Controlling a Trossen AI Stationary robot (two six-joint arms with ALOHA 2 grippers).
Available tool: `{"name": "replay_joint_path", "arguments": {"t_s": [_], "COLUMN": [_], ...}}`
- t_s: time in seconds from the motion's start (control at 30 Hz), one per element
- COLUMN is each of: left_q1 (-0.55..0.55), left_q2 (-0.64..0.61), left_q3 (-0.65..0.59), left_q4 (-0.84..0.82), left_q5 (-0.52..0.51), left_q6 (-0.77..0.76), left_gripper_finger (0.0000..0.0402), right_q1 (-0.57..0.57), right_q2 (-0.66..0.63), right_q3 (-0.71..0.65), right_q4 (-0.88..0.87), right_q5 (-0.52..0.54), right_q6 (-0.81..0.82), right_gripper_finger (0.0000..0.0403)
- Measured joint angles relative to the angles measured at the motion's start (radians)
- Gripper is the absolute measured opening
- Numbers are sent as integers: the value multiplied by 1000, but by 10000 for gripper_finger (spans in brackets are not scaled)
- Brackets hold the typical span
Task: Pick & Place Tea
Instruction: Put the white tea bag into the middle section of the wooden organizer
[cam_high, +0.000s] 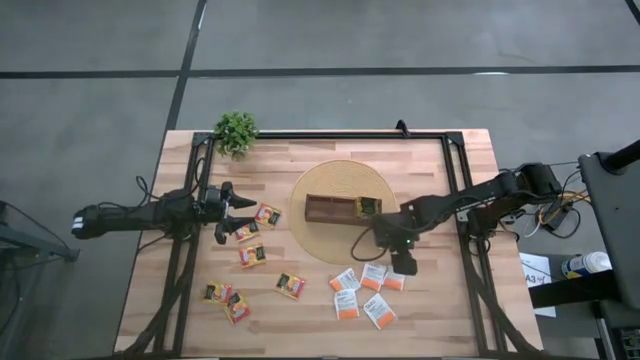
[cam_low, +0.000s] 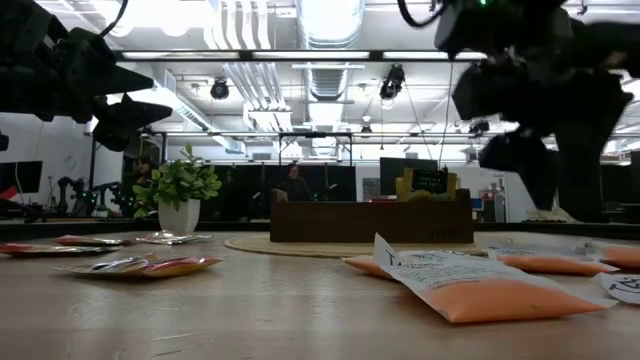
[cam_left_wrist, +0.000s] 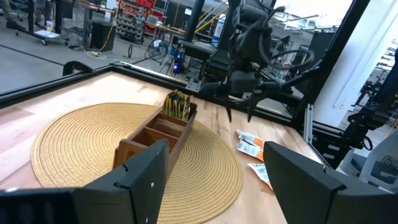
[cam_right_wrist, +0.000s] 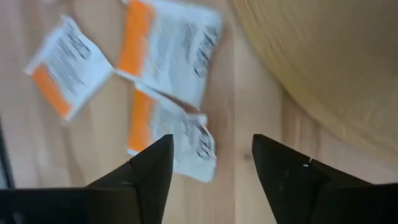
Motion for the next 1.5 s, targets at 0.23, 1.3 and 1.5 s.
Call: {"name": "replay_joint_path", "arguments": {"t_s": [0.23, 1.3, 1.5], "left_q1": [0, 0, 0], "left_q2": [0, 0, 0], "left_q3": [0, 0, 0], "left_q4": [0, 0, 0], "left_q5": [0, 0, 0], "left_q6": [0, 0, 0], "left_gripper_finger": [257, 257, 257], "right_q1": [14, 61, 62], "right_q2": [0, 109, 101], "right_q3": [-54, -172, -127], "right_q4": [61, 244, 181], "right_q5": [-8, -79, -50], "right_q6": [4, 132, 102], "right_gripper_finger": [207, 40, 10]}}
